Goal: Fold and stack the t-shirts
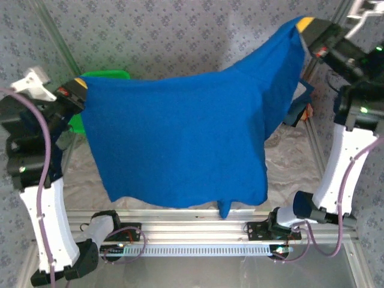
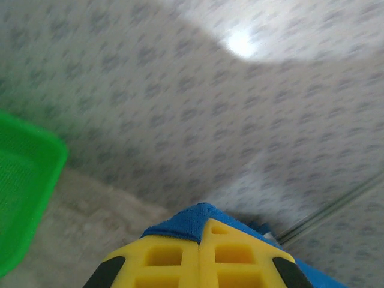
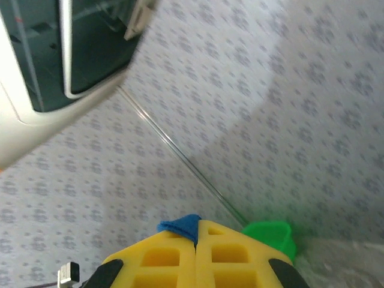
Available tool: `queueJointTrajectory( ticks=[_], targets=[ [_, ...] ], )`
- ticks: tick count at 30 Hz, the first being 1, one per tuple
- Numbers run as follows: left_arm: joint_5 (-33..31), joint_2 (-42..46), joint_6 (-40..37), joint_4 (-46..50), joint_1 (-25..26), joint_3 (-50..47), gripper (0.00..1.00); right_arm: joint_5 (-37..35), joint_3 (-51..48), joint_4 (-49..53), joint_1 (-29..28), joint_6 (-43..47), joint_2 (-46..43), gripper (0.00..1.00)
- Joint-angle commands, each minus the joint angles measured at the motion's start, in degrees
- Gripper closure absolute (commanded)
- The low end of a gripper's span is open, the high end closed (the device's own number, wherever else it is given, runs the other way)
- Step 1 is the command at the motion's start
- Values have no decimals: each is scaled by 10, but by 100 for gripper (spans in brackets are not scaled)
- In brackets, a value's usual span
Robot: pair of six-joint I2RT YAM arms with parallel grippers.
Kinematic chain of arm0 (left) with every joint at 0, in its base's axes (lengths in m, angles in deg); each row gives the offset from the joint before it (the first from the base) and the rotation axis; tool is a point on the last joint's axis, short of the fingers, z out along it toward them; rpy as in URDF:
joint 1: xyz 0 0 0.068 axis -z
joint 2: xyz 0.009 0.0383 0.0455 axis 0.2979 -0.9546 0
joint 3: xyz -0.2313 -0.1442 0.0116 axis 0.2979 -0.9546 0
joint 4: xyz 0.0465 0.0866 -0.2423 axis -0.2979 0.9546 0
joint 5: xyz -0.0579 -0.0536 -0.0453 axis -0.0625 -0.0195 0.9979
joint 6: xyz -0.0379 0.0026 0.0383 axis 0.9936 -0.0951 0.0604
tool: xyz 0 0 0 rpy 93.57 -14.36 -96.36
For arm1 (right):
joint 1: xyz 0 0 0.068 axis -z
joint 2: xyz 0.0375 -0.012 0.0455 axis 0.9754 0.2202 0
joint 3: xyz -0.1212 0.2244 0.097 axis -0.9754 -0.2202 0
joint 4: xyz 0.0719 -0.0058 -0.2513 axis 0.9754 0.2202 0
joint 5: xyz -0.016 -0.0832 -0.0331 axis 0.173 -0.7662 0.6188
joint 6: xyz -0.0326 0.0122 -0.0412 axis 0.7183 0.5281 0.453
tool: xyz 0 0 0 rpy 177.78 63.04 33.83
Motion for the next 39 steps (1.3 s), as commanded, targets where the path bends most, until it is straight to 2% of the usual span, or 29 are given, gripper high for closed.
queueJointTrajectory(
  ticks=[1,3,5,6,10,16,20,25,28,33,39],
  targets=[
    [-40,9,-33,-49,2,-82,100,-64,-66,92,-41,143,44,100],
    [-42,7,-32,-78,3,-151,100,-78,-98,116,-65,202,79,100],
    [-55,-4,-37,-100,3,-211,100,-128,-108,173,-89,261,124,100],
    [-66,-15,-44,-109,4,-238,100,-125,-119,180,-99,279,148,100],
    [-102,-79,-66,-131,3,-300,100,-182,-117,221,-128,343,258,100],
    [-116,-205,-90,-173,3,-303,100,-283,-22,270,-164,409,411,100],
    [-121,-274,-99,-181,3,-269,100,-321,39,273,-173,418,474,100],
    [-114,-356,-111,-164,4,-221,100,-341,70,247,-181,425,514,100],
    [-115,-373,-110,-169,4,-215,100,-345,83,250,-185,430,529,100],
    [-105,-360,-105,-183,0,-220,100,-352,69,241,-197,448,515,100],
    [-83,-316,-95,-194,-7,-249,100,-369,-25,204,-218,458,436,100]
  ],
)
